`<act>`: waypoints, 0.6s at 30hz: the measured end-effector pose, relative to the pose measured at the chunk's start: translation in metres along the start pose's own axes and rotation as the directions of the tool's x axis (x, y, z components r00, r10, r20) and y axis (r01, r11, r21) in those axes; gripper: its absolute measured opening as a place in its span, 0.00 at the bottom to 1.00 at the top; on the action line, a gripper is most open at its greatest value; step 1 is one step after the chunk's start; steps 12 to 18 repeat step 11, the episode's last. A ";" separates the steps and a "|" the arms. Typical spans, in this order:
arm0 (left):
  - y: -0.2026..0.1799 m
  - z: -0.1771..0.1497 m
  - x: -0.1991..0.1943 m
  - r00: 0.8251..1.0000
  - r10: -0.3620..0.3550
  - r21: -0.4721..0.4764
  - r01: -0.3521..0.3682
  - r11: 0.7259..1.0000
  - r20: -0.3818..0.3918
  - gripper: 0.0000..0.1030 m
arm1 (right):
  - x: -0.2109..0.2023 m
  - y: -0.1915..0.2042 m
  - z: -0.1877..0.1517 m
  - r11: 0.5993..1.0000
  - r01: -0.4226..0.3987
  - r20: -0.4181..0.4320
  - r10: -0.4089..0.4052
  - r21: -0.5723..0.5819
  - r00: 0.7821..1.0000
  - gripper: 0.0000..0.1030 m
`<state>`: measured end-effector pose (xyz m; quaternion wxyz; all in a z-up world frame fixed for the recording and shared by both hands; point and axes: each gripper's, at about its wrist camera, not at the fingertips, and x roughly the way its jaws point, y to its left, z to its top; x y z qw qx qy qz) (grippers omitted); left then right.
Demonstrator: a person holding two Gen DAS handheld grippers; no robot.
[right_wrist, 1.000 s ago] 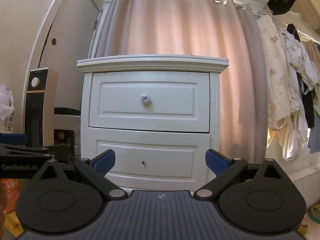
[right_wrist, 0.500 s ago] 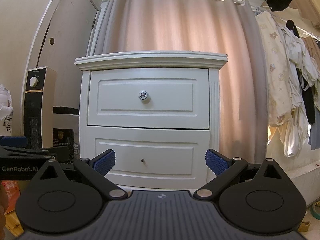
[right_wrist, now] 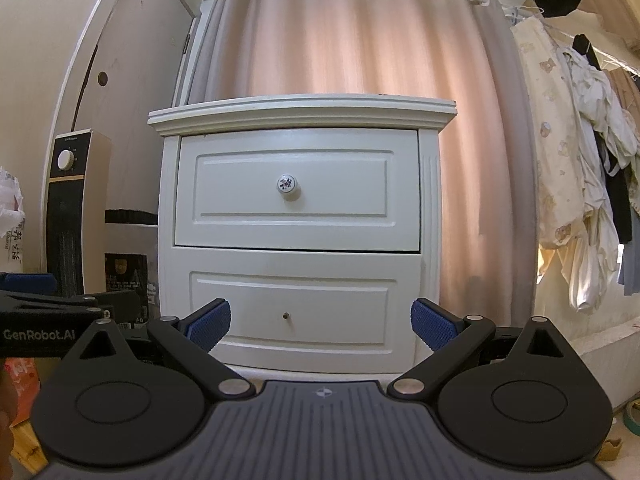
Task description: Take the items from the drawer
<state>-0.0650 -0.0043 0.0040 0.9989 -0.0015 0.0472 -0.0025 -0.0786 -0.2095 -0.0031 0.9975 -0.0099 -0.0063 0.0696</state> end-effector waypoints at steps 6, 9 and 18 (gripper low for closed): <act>-0.001 -0.002 0.004 1.000 -0.001 0.000 0.001 1.000 -0.008 1.00 | 0.005 0.000 -0.004 1.000 0.001 -0.016 0.000 0.006 1.000 1.00; -0.001 -0.002 0.004 1.000 0.000 -0.006 0.000 1.000 -0.006 1.00 | 0.006 0.000 -0.005 1.000 0.004 -0.018 -0.004 0.004 1.000 1.00; -0.001 -0.002 0.004 1.000 0.004 -0.010 -0.004 1.000 -0.005 1.00 | 0.006 0.001 -0.005 1.000 0.004 -0.019 -0.004 0.002 1.000 1.00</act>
